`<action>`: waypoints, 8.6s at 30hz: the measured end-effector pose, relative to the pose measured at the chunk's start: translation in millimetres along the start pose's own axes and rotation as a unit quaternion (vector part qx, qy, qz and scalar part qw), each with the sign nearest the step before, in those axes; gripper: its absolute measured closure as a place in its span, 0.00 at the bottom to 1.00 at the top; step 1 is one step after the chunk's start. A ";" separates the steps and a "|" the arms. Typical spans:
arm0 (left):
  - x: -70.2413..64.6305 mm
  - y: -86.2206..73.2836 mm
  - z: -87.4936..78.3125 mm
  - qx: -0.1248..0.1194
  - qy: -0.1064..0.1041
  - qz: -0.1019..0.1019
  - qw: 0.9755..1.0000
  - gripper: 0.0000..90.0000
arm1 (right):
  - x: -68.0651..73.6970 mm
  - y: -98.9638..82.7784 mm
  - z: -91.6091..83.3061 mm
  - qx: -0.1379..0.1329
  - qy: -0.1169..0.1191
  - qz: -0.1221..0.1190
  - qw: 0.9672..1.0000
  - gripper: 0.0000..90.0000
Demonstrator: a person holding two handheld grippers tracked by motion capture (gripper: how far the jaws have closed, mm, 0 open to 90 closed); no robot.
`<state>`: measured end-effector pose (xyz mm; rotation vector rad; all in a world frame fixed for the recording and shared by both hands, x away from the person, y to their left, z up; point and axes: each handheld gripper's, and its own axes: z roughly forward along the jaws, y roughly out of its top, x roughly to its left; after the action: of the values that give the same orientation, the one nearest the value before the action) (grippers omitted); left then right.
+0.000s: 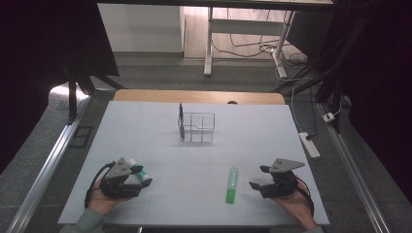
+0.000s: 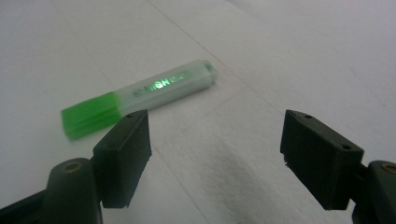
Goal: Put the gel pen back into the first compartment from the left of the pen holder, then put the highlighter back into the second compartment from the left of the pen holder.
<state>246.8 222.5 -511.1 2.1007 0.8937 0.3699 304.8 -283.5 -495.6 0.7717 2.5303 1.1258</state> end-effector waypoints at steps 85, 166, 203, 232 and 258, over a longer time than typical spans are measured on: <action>-4.9 -3.5 1.4 -0.008 0.014 0.014 1.000 0.41 | 61.0 47.0 44.1 0.162 -0.076 0.111 0.978 0.75; -74.5 95.6 66.1 0.067 -0.049 0.218 0.972 0.33 | 68.6 107.0 76.8 0.138 0.142 -0.131 0.971 0.75; -89.0 97.8 95.2 0.156 -0.121 0.306 0.931 0.66 | 88.9 106.3 81.0 0.150 0.177 -0.224 0.947 0.74; -64.6 96.3 82.2 0.098 -0.088 0.222 0.966 0.72 | 53.8 104.2 59.7 0.014 0.120 -0.079 0.990 0.43; -62.1 95.6 73.6 -0.012 -0.038 0.167 0.985 0.72 | 48.2 100.2 55.4 -0.055 0.101 0.011 0.993 0.38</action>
<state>286.7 96.3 -481.2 2.2269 0.4877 0.4657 325.7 -166.8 -458.7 0.6917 2.5988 1.4015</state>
